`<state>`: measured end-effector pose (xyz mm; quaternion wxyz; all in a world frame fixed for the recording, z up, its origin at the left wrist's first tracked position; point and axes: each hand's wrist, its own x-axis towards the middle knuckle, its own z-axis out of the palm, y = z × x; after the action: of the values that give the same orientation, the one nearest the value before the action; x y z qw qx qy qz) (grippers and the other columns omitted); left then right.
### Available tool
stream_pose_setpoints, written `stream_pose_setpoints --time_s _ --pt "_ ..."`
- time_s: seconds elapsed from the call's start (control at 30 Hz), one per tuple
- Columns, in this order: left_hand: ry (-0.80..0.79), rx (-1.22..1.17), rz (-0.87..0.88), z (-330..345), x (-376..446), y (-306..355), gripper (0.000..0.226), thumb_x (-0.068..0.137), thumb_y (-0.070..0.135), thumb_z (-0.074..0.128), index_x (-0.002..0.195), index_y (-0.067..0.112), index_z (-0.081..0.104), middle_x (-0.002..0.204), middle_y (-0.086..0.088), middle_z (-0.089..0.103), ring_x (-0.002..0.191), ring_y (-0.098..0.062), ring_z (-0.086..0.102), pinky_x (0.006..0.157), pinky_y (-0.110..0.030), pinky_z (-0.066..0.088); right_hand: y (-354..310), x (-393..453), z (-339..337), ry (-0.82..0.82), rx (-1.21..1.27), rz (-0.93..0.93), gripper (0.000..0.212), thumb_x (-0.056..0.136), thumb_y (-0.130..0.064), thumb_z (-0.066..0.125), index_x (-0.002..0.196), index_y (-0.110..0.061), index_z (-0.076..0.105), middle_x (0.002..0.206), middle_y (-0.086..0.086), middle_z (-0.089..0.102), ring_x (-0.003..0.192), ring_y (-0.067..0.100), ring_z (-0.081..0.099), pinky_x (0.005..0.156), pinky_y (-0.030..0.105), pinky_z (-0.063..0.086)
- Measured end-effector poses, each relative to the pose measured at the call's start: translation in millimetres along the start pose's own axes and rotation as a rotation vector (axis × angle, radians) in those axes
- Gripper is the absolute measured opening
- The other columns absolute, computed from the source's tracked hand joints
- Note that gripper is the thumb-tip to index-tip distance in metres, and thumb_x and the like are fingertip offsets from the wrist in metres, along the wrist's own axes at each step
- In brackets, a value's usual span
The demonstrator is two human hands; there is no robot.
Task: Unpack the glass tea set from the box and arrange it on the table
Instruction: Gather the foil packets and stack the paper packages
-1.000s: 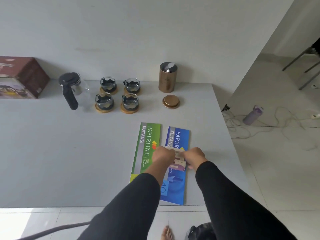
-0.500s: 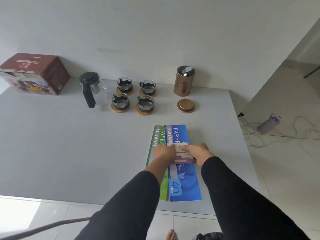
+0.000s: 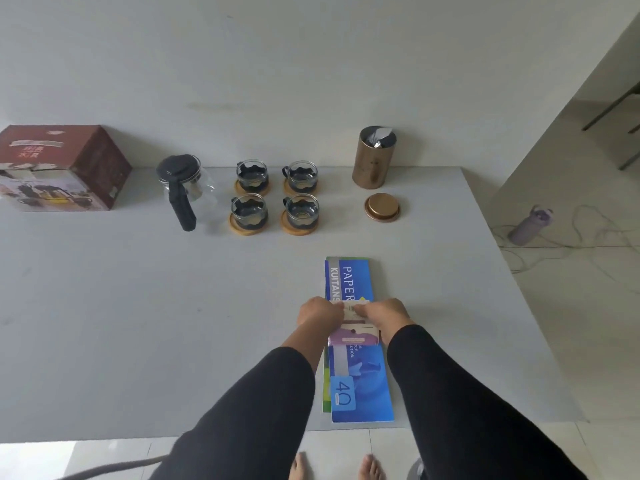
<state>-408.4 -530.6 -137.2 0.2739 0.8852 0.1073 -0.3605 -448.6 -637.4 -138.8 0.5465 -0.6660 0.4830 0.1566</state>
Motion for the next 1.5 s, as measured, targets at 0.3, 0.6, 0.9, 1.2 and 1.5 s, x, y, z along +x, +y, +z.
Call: stream_pose_setpoints --time_s 0.3,0.6,0.9,1.2,1.5 --pt "-0.102 -0.241 0.054 31.8 -10.7 61.6 0.049 0.095 0.045 0.049 0.126 0.007 0.047 0.121 -0.011 0.062 0.102 -0.026 0.065 0.082 -0.032 0.054 -7.1 0.6 -62.1 0.176 0.241 -0.025 0.026 0.078 -0.019 0.075 0.093 0.0 0.066 0.084 0.011 0.07 0.077 0.027 0.069 0.076 0.038 0.059" --pt "-0.123 -0.336 0.103 67.3 -8.0 179.2 0.046 0.097 0.041 0.05 0.128 0.009 0.04 0.128 -0.011 0.056 0.111 -0.025 0.062 0.082 -0.031 0.052 -42.3 63.9 -154.6 0.324 0.071 -0.137 0.041 0.073 -0.051 0.069 0.092 -0.014 0.065 0.092 0.006 0.068 0.09 0.026 0.066 0.084 0.041 0.055" --pt "0.003 -0.425 0.106 63.1 40.6 274.1 0.043 0.1 0.036 0.044 0.131 0.007 0.035 0.126 -0.012 0.056 0.109 -0.027 0.063 0.073 -0.031 0.048 -123.2 137.7 -195.0 0.198 0.132 -0.207 0.03 0.088 -0.033 0.064 0.106 -0.01 0.056 0.095 0.006 0.064 0.078 0.021 0.064 0.071 0.031 0.053" --pt "0.103 -0.465 0.095 49.9 93.2 315.7 0.035 0.1 0.039 0.043 0.12 0.011 0.037 0.12 -0.011 0.059 0.101 -0.025 0.066 0.064 -0.029 0.048 -173.3 190.7 -194.8 0.145 0.101 -0.3 0.031 0.089 -0.034 0.063 0.108 -0.012 0.053 0.097 0.004 0.063 0.071 0.014 0.061 0.057 0.025 0.05" --pt "0.149 -0.34 -0.024 67.0 127.5 328.4 0.039 0.099 0.032 0.046 0.129 0.009 0.035 0.125 -0.015 0.055 0.107 -0.029 0.063 0.073 -0.031 0.054 -178.5 230.5 -193.7 0.231 -0.382 -0.246 0.058 0.089 -0.05 0.055 0.125 -0.004 0.054 0.128 0.015 0.052 0.119 0.028 0.048 0.089 0.029 0.04"
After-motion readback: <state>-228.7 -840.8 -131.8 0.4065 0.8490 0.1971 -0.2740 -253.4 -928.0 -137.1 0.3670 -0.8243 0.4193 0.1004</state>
